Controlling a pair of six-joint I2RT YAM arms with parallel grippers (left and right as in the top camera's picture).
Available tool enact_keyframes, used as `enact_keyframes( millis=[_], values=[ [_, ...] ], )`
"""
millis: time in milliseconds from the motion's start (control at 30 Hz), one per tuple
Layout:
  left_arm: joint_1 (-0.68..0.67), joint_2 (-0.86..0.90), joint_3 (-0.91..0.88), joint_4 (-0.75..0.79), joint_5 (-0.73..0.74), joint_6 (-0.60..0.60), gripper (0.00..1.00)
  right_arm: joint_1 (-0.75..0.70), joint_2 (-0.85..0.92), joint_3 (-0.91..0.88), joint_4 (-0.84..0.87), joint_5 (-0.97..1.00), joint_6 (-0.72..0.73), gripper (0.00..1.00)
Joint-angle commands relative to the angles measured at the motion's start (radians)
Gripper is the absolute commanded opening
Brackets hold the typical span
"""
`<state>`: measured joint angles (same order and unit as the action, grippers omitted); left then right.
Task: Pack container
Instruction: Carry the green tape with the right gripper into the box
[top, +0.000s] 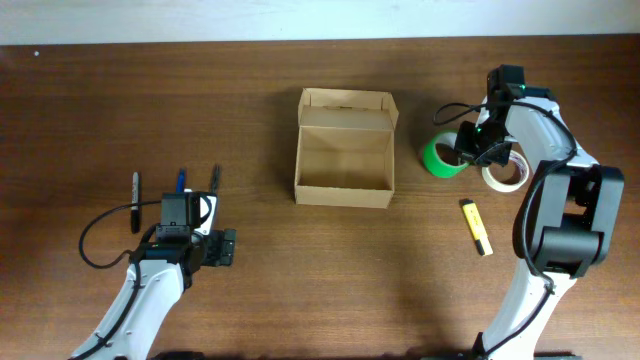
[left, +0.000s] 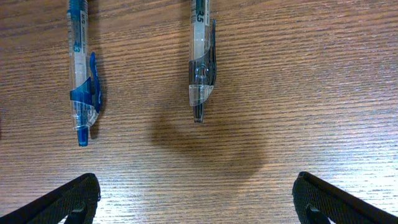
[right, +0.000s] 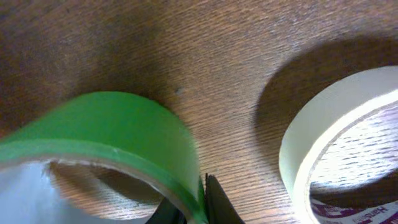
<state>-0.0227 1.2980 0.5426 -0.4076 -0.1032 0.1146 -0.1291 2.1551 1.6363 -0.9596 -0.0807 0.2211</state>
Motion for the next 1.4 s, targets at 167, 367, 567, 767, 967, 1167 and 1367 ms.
enact_keyframes(
  millis=[167,367,567,767,967,1167,1367],
  values=[
    [0.005,0.007,0.012,-0.001,0.013,-0.009,0.99,0.006,-0.003,0.042,-0.035,-0.017,0.005,0.04],
    [0.005,0.007,0.012,-0.001,0.013,-0.009,0.99,0.019,-0.068,0.26,-0.234,-0.114,-0.036,0.04],
    [0.005,0.007,0.012,-0.001,0.013,-0.009,0.99,0.129,-0.151,0.597,-0.421,-0.144,-0.138,0.04],
    [0.005,0.007,0.012,-0.001,0.013,-0.009,0.99,0.348,-0.171,0.776,-0.488,-0.038,-0.267,0.04],
    [0.005,0.007,0.012,-0.001,0.013,-0.009,0.99,0.513,-0.145,0.708,-0.475,0.011,-0.394,0.04],
    [0.005,0.007,0.012,-0.001,0.013,-0.009,0.99,0.567,-0.101,0.546,-0.396,0.042,-0.393,0.04],
    [0.005,0.007,0.012,-0.001,0.013,-0.009,0.99,0.57,-0.084,0.378,-0.266,0.034,-0.388,0.04]
  ],
)
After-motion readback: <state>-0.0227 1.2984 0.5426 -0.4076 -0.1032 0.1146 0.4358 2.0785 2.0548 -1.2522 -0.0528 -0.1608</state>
